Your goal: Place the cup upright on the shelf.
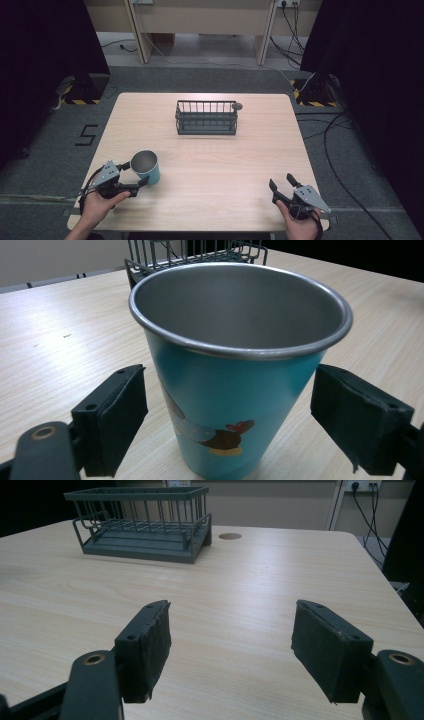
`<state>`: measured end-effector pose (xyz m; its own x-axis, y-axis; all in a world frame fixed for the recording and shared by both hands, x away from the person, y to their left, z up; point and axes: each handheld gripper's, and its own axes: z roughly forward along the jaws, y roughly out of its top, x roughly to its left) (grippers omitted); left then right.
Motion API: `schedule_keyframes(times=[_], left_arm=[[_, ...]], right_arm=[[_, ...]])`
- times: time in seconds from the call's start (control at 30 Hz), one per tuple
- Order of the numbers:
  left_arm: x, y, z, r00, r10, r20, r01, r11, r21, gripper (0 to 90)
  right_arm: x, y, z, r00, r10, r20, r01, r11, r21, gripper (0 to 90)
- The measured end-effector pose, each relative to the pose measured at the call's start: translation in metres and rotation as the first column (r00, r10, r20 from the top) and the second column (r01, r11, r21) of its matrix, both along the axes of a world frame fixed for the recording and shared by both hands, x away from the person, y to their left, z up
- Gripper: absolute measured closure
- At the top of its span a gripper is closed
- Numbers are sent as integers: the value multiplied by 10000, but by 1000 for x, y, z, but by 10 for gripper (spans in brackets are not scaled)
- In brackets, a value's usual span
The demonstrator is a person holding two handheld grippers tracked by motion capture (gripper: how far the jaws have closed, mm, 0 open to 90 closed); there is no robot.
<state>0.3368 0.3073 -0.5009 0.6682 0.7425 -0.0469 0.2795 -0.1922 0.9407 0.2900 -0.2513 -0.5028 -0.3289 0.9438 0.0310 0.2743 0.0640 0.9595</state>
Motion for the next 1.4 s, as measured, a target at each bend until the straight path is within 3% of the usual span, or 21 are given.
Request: schedule_keyframes(times=[0.6, 0.83, 1.03, 1.4], left_arm=[[14, -10, 0, 9993, -361, 58, 360, 9993, 74, 139], [15, -11, -3, 9990, -412, 177, 416, 9989, -231, 146], [15, -12, -4, 9982, -522, 304, 530, 9983, -252, 153], [15, -8, -1, 9980, -307, 546, 338, 9978, -575, 155]], right_arm=[[1, -1, -2, 9998, -6, -199, 6, 10000, 7, 326], [1, -1, -2, 9998, -14, -202, 13, 10000, -15, 327], [1, -1, -2, 9998, 3, -214, -2, 10000, 37, 327], [1, -2, -1, 9999, 8, -143, -9, 10000, -17, 327]])
